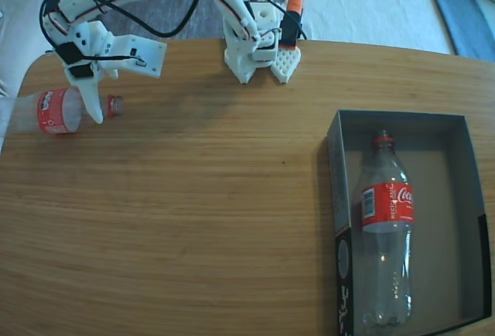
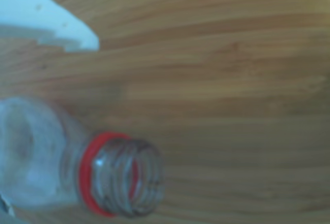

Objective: Grasp the bottles and put them in the box.

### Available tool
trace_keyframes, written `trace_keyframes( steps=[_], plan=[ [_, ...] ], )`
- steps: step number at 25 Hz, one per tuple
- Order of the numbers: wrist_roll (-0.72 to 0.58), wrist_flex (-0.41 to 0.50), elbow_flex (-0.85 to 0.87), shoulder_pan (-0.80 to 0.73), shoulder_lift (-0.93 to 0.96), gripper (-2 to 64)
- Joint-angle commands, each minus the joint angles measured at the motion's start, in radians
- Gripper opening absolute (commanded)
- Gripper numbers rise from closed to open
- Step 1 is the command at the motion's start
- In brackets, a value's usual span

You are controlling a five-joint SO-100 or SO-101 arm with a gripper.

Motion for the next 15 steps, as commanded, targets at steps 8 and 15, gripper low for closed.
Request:
trace_keyframes(
  steps=[8, 15],
  plan=[
    [-0.008, -0.006, -0.051, -0.020, -0.006, 47.7],
    [-0.006, -0.006, -0.058, -0.018, -0.049, 47.7]
  ],
)
